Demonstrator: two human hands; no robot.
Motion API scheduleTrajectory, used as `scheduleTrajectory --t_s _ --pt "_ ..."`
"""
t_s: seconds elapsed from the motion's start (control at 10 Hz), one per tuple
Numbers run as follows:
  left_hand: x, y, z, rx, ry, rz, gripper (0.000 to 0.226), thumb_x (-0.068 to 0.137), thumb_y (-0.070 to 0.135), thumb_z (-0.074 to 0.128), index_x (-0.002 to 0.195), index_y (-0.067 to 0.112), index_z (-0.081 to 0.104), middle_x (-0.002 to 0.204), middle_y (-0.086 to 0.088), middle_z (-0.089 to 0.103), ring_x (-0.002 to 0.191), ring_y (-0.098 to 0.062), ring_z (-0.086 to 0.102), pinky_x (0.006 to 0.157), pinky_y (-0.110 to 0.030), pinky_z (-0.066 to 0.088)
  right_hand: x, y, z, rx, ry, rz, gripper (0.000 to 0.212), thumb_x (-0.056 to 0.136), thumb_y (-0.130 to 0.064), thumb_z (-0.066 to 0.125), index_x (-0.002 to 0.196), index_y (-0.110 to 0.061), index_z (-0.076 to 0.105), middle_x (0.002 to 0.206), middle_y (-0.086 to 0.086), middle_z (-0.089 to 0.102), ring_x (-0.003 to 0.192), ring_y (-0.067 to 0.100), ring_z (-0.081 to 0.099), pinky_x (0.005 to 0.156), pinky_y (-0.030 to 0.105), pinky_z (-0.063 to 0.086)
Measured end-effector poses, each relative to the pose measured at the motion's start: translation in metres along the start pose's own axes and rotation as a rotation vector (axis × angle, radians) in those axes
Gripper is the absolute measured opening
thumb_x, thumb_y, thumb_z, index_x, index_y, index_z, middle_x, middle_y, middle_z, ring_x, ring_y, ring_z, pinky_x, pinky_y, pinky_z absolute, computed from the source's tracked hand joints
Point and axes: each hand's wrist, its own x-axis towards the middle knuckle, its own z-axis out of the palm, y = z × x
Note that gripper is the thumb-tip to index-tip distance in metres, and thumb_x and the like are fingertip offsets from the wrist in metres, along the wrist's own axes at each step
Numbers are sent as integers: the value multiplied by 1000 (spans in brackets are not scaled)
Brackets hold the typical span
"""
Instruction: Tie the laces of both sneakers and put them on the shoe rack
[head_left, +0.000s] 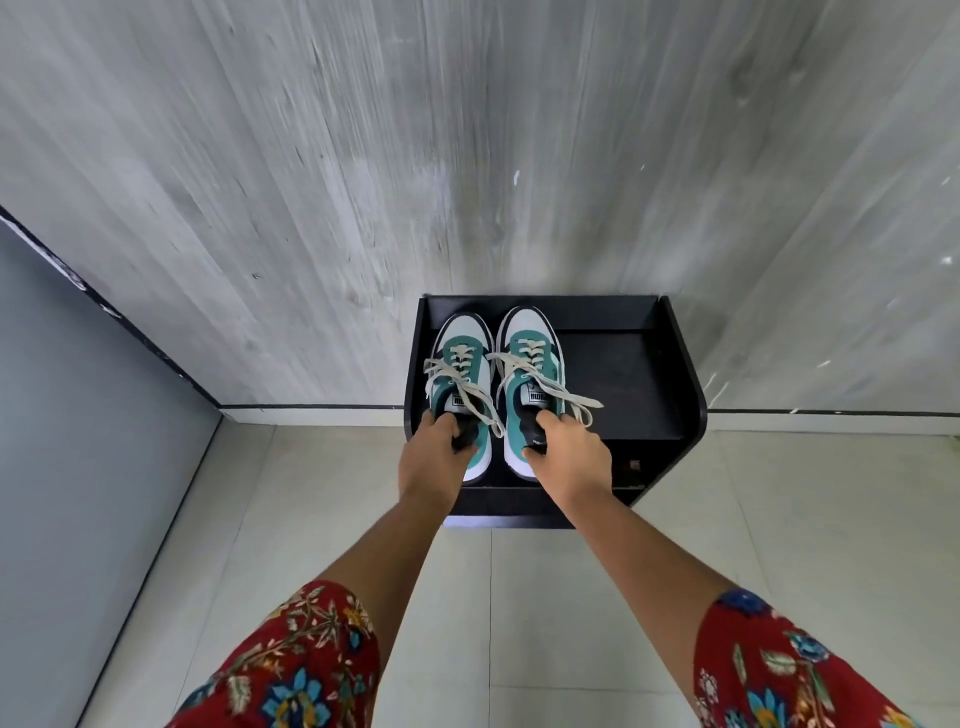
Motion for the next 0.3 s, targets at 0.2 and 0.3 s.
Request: scheduleTrajectory --t_s 0.2,0.3 --pt "-10 18 -20 -53 44 -2 46 77 32 70 114 16 48 116 -3 58 100 -27 58 74 -32 43 -21 -6 -21 43 -6 53 47 86 -38 57 128 -26 41 119 4 62 101 32 63 71 34 46" --pt "-21 35 -43 -47 122 -8 39 84 35 62 116 18 49 116 -4 60 106 -25 55 74 -33 42 -35 -11 -46 157 81 93 38 88 -41 52 122 -25 49 115 0 67 101 28 64 73 34 48"
